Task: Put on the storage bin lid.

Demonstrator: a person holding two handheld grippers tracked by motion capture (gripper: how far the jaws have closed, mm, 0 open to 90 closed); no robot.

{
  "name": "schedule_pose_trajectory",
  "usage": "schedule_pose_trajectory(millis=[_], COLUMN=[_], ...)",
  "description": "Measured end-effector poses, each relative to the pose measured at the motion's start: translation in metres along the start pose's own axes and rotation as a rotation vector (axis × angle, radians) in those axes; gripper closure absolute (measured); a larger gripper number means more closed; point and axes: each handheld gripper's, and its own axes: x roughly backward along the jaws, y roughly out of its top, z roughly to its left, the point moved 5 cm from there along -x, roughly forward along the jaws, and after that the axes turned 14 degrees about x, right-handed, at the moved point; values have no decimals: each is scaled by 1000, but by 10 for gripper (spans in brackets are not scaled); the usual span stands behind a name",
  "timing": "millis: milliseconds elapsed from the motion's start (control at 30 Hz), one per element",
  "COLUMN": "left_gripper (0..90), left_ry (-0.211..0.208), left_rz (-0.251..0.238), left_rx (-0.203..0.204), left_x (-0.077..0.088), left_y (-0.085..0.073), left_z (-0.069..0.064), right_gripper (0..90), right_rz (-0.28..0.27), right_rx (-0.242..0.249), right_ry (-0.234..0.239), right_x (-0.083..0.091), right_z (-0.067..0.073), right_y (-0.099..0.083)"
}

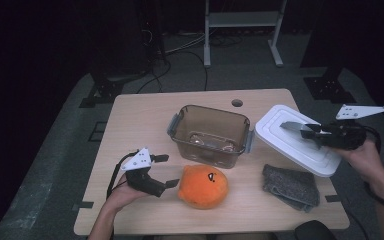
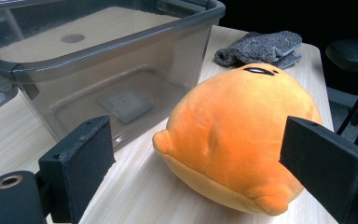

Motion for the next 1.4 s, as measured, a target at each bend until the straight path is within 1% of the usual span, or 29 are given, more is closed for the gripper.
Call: schedule_pose_trajectory(millis=[233, 333, 433, 667, 867, 1033, 1400], left_gripper=[89, 89, 89, 89, 89, 89, 89], left_ry=[-1, -2, -2, -2, -1, 0, -3], left_rz=[-2, -2, -1, 3, -2, -5, -7], left_rx=[1, 0, -3, -1, 7, 2, 1], left_x=[0, 0, 0, 0, 1, 2, 2], left_y=[0, 1, 1, 1, 1, 2, 2], left_z=[0, 0, -1, 0, 0, 0, 0], right_gripper=[659, 659, 659, 659, 659, 659, 659], right_rz=[7, 10, 23, 36, 56, 66, 94], right_rx=[-16, -31, -36, -60, -76, -88, -102], right_ry=[-8, -11, -18, -22, -12, -1, 26], right_x=[1, 1, 0, -3, -13, -22, -42], right_z=[0, -1, -2, -2, 2, 5, 15], right_y=[-11, -18, -25, -39, -51, -60, -74])
